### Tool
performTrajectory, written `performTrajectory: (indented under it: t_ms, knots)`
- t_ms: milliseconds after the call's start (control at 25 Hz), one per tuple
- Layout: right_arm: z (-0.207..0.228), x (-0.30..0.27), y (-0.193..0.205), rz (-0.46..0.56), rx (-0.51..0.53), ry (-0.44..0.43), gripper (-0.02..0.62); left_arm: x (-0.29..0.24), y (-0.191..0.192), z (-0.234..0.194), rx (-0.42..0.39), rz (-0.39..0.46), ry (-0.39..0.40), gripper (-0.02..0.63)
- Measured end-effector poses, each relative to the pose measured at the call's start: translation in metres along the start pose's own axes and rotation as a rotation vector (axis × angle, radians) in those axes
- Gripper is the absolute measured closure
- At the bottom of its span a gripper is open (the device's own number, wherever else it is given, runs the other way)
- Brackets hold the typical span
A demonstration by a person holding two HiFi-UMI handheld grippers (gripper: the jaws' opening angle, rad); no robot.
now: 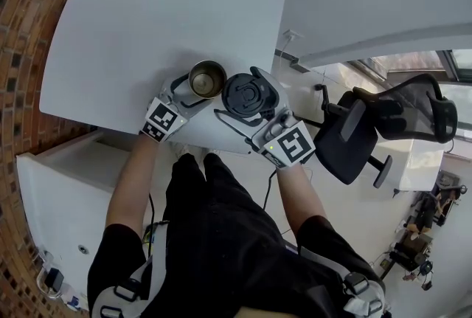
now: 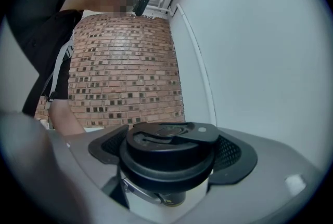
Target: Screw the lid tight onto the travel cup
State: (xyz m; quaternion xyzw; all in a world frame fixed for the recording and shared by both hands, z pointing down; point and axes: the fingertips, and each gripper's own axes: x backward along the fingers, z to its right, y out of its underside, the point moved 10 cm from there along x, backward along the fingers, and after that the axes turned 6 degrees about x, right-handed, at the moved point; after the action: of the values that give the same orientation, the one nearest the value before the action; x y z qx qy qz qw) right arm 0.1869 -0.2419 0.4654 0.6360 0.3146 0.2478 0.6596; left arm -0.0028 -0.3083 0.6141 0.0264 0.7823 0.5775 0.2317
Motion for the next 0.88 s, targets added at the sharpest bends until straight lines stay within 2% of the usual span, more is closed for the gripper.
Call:
performTrajectory:
  t_ms: [240, 360, 560, 880]
  knots:
    - [0.003, -0.016, -0.005, 0.014, 0.009, -0.033, 0.112, -0.001, 0.0, 0.0, -0.007, 0.014, 0.003, 0.234]
    - [0.001, -0.03, -0.008, 0.014, -0.006, -0.056, 0.112, -0.002, 0.0, 0.001, -0.01, 0.01, 0.012, 0.261]
    - [0.002, -0.043, -0.001, 0.032, 0.047, -0.103, 0.112, -0.004, -0.001, 0.002, -0.01, 0.005, 0.016, 0.267]
    - [-0.001, -0.073, 0.002, 0.066, 0.056, -0.163, 0.112, -0.003, 0.0, 0.002, -0.009, 0.005, 0.019, 0.268]
